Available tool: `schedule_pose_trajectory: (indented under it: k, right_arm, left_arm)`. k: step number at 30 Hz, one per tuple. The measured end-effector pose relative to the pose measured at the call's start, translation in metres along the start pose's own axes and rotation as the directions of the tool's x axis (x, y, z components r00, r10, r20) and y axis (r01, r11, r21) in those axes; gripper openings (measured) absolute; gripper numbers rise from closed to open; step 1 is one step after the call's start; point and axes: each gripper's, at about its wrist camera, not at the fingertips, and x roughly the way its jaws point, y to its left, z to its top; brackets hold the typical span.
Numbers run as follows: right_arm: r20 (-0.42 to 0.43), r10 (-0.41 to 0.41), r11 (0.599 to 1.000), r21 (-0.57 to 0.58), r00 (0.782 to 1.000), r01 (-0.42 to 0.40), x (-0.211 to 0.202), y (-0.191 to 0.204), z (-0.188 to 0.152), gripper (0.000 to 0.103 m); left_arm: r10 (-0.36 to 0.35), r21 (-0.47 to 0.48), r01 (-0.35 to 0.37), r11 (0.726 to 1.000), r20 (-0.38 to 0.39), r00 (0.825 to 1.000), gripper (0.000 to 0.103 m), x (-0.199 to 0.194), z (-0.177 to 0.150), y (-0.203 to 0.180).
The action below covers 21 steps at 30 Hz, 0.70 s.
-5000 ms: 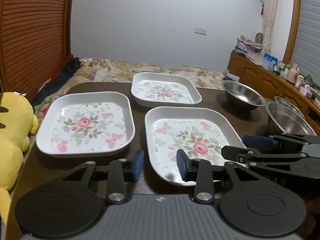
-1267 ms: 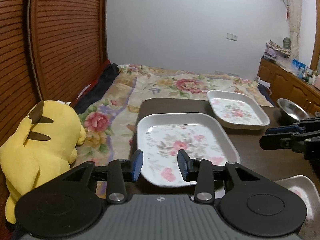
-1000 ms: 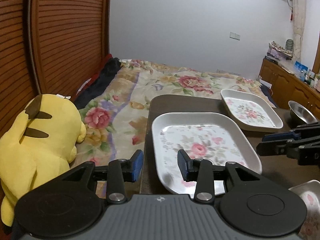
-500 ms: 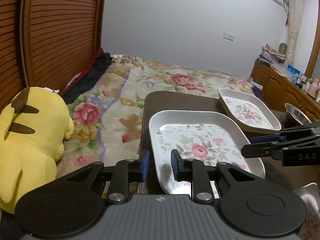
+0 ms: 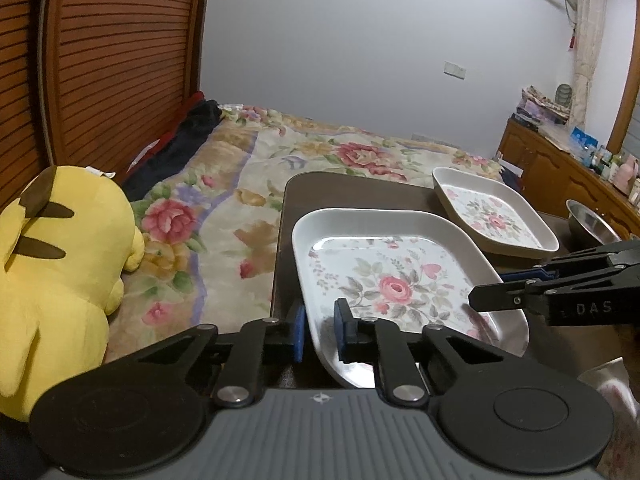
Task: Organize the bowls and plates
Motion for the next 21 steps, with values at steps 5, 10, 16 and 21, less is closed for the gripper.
schedule_pose_trajectory:
  k: [5, 10, 16, 21]
  right_arm:
    - [0.004, -0.015, 1.0, -0.013, 1.0, 0.015, 0.001, -0.001, -0.001, 0.015]
    - [0.002, -0.002, 1.0, 0.024, 1.0, 0.002, -0.002, -0.006, -0.002, 0.014]
    - [0.03, -0.004, 1.0, 0.031, 1.0, 0.003, -0.016, -0.007, -0.005, 0.014]
    - [0.053, -0.01, 1.0, 0.026, 0.999, 0.009, -0.031, -0.008, -0.004, 0.014]
  left_arm:
    - [0.003, -0.005, -0.003, 1.0, -0.006, 1.0, 0.013, -0.003, -0.002, -0.001]
    - [0.001, 0.002, -0.001, 1.0, 0.001, 1.0, 0.013, -0.008, 0.001, -0.005]
    - [-0.003, 0.019, 0.002, 1.0, 0.026, 1.0, 0.013, -0.021, 0.005, -0.015]
    - [-0.005, 0.038, 0.003, 0.999, 0.045, 0.999, 0.013, -0.032, 0.008, -0.026]
